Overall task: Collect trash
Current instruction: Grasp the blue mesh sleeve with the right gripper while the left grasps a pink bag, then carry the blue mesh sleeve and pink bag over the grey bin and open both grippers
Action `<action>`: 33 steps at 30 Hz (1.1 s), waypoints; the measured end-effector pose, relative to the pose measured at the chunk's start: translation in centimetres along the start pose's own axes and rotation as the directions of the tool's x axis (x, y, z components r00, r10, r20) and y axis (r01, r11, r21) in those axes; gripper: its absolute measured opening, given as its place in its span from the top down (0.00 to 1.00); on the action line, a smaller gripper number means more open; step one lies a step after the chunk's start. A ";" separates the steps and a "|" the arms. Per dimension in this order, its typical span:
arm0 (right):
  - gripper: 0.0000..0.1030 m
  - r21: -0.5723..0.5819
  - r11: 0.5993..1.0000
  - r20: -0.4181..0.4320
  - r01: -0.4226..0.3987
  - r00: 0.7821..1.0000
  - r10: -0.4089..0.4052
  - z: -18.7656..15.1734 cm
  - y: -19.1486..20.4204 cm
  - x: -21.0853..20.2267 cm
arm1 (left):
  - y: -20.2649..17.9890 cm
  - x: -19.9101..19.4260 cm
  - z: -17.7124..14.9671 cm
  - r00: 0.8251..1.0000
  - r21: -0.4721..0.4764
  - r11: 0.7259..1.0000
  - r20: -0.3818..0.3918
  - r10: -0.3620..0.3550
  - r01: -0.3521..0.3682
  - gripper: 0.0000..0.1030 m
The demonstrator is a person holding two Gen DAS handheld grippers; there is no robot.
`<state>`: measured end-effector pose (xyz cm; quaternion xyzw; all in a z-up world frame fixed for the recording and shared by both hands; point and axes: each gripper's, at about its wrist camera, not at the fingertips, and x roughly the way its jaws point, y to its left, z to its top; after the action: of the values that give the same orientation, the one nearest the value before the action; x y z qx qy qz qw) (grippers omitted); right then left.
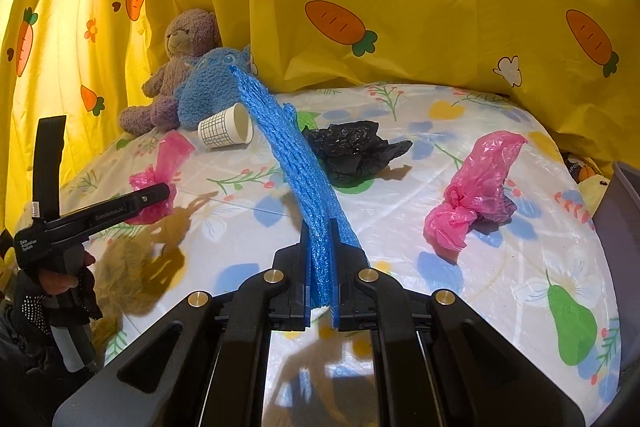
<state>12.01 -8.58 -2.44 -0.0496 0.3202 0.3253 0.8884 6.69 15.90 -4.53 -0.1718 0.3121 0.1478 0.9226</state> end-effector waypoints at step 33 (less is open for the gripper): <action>0.92 0.190 0.962 0.182 0.197 0.956 -0.232 -0.3 -8.3 -11.2 | -20.8 -5.8 1.1 0.922 0.339 0.873 0.035 -0.385 0.351 0.60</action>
<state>10.37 -21.26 3.07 0.0252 0.2473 0.2016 0.9474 10.80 -3.22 4.60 -0.0655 0.2465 -0.0756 0.9640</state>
